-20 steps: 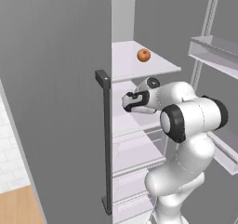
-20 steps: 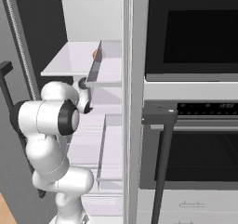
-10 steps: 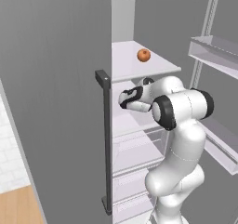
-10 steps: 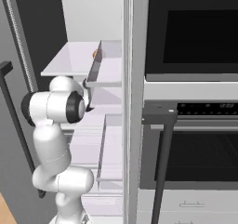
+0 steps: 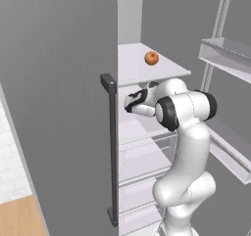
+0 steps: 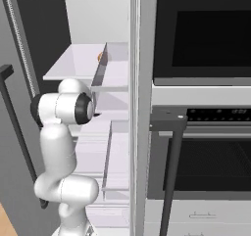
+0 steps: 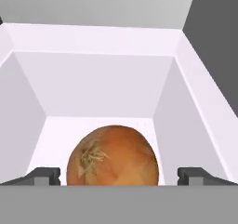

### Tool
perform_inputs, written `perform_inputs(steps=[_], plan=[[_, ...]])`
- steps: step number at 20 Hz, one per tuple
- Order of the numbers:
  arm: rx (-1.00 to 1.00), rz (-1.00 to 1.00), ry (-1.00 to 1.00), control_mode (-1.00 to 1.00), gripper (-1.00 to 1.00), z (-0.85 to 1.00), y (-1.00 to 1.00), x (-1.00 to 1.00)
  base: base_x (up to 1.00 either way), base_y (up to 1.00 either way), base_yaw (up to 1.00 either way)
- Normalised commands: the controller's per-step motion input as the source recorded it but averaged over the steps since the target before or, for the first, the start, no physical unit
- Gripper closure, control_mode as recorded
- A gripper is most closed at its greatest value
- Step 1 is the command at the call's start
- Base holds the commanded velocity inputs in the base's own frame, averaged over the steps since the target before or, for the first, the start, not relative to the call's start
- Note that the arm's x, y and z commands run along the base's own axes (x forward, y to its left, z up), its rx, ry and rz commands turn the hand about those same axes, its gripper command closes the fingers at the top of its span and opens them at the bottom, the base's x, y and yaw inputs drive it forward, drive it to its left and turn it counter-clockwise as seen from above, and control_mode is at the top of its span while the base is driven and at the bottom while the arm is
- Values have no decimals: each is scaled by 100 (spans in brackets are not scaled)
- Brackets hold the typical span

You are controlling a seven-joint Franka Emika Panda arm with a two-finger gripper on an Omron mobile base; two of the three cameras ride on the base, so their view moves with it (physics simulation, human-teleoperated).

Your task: Place one onion and one chicken drumstick in each tupperware on the nearby counter, to pack two identical lunches.

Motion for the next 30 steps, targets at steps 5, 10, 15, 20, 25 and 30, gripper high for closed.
perform_inputs(steps=[5,10,15,20,25,30], plan=[[0,0,1,-100,-100,-20,3,29,0,0,0],[0,0,0,-100,-100,-19,4,5,0,0,0],[0,0,0,-100,-100,-13,1,-12,0,0,0],[0,0,0,-100,-100,-36,4,-2,0,0,0],[0,0,1,-100,100,-21,5,-2,0,0,0],[1,0,7,-100,100,-21,0,-18,0,0,0]])
